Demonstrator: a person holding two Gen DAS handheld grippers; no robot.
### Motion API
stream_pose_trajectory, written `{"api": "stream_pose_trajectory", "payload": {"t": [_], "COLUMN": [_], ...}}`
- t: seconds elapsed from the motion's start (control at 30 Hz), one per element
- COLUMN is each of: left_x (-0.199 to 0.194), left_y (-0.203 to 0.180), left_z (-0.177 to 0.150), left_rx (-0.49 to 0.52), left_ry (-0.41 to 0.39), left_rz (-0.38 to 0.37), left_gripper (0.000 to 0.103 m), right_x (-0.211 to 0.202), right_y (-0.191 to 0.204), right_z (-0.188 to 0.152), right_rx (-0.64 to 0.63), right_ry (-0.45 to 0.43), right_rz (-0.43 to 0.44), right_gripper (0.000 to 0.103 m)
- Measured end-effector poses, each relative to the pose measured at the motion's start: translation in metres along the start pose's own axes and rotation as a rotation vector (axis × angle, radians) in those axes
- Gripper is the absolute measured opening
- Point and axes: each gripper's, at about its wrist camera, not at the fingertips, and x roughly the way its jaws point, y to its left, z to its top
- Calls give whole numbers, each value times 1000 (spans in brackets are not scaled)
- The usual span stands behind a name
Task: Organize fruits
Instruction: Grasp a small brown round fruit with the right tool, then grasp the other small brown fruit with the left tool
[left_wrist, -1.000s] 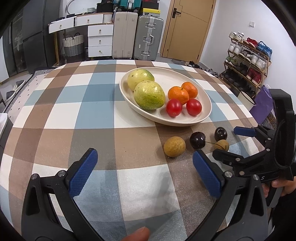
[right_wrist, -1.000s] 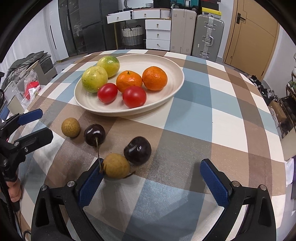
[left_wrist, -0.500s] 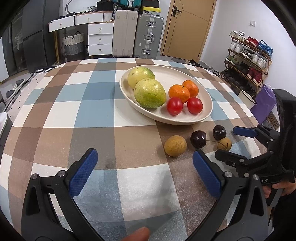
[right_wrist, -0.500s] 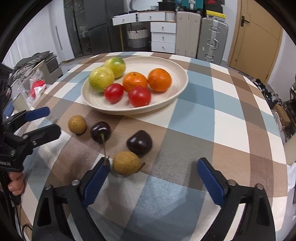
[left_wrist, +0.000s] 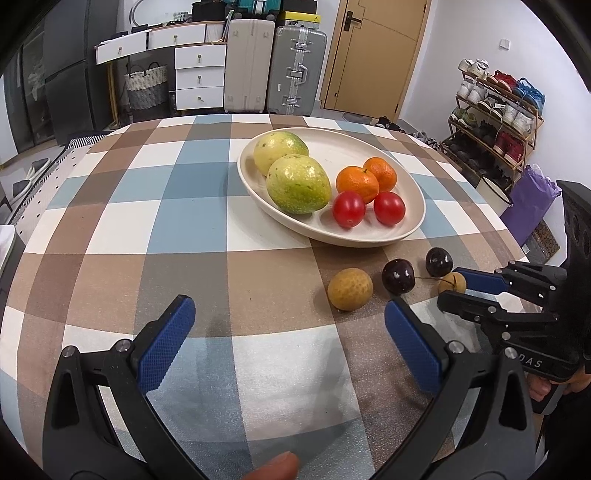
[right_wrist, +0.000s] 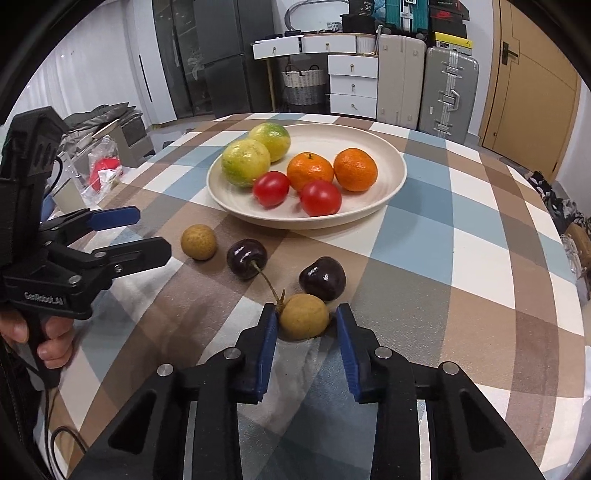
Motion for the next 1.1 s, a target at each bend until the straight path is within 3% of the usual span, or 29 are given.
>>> {"api": "stream_pose_trajectory", "payload": {"t": [0.47,0.97,1.07,1.1], "left_x": [1,22,29,30], "left_y": [1,-9,-10,-12], "left_z": [-1,5,9,10], "left_rx": [-1,16,18,23], "left_ry": [6,69,86,83], "left_rz": [10,26,23,20], "left_gripper": [102,102,94,88], "right_x": [-11,-17,-17,-17], "right_y": [-5,-11,-11,-11], "right_z": [-11,-19,-19,-19], "right_rx": [-19,-38,-37,-38], "right_ry": [0,11,13,13], "right_rz": [-7,-22,-19,-19], "right_gripper": [30,31,31,31]}}
